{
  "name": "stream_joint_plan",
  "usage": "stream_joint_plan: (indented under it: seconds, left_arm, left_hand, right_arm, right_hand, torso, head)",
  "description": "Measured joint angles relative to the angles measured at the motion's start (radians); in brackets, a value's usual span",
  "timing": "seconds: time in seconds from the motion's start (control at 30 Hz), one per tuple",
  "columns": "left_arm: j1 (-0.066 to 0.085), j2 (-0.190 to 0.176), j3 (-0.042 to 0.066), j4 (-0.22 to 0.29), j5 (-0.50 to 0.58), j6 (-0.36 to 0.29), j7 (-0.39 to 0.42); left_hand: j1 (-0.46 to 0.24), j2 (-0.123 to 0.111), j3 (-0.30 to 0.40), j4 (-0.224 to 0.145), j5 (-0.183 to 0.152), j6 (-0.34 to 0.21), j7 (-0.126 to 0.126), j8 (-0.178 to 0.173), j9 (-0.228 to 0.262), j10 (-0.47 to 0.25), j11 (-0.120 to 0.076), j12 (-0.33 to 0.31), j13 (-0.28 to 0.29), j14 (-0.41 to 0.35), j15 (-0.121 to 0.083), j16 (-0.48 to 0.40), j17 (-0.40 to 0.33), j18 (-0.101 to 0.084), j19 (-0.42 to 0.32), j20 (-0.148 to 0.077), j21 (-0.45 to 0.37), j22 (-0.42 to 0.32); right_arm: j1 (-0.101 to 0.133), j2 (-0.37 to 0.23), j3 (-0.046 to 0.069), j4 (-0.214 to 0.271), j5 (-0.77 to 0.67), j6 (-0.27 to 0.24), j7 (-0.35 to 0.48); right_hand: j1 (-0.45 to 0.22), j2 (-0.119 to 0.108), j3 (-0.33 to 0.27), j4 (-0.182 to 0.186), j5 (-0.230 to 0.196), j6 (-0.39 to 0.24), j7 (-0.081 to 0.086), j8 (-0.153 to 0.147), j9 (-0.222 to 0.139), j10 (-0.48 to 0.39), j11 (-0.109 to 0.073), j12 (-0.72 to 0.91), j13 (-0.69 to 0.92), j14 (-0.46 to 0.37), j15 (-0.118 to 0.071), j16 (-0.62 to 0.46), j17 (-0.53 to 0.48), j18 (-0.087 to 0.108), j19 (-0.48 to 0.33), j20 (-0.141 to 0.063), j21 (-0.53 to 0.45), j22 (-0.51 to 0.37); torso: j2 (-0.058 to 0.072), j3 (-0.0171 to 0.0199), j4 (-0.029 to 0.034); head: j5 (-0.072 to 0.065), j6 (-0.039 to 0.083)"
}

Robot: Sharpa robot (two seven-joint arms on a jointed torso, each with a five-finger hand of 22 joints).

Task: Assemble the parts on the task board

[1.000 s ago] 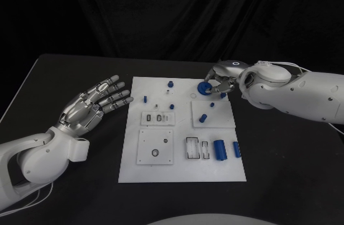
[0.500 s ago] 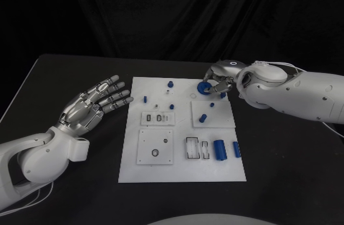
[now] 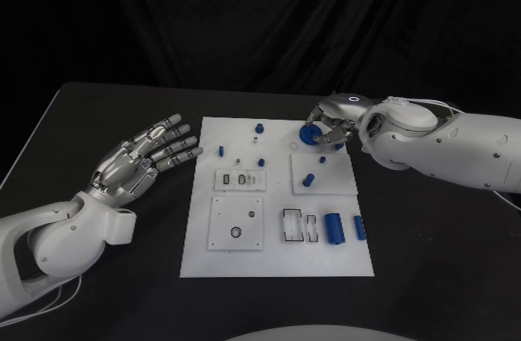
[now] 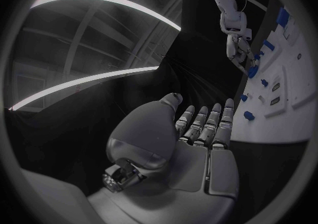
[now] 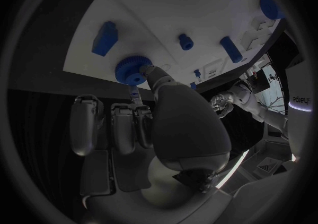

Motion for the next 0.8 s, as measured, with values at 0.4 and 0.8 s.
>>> stream_joint_plan:
  seconds: [0.4, 0.8]
  left_arm:
    - [0.0, 0.001, 0.0, 0.0, 0.0, 0.002, 0.0]
    - [0.0, 0.014, 0.0, -0.01, 0.0, 0.006, 0.0]
  left_hand:
    - [-0.009, 0.001, 0.006, 0.0, 0.0, 0.0, 0.0, 0.0, 0.0, 0.004, 0.004, 0.004, 0.001, 0.0, 0.0, 0.007, 0.0, 0.0, 0.0, 0.0, 0.0, -0.001]
    - [-0.009, 0.001, 0.008, -0.003, 0.0, 0.0, 0.0, 0.0, 0.0, 0.004, 0.004, 0.004, 0.001, 0.0, 0.0, 0.007, 0.001, 0.0, 0.0, 0.0, 0.0, -0.001]
  right_arm:
    - [0.039, 0.044, 0.001, 0.088, -0.012, -0.045, 0.021]
    - [0.042, 0.137, 0.0, 0.04, -0.015, -0.043, 0.039]
  right_hand:
    - [-0.036, 0.003, 0.006, 0.004, -0.047, -0.013, -0.013, 0.041, 0.0, 0.0, 0.0, 0.0, 0.0, 0.0, 0.0, 0.0, 0.0, 0.0, 0.009, -0.001, 0.013, 0.0]
    - [-0.043, 0.0, 0.006, 0.01, -0.083, -0.027, -0.016, 0.082, 0.0, 0.0, 0.0, 0.0, 0.0, 0.0, 0.0, 0.0, 0.0, 0.0, 0.009, -0.001, 0.013, 0.0]
  torso:
    - [0.0, -0.0003, 0.0]
    - [0.0, -0.0011, 0.0004]
  head:
    - [0.007, 0.0]
    - [0.002, 0.006]
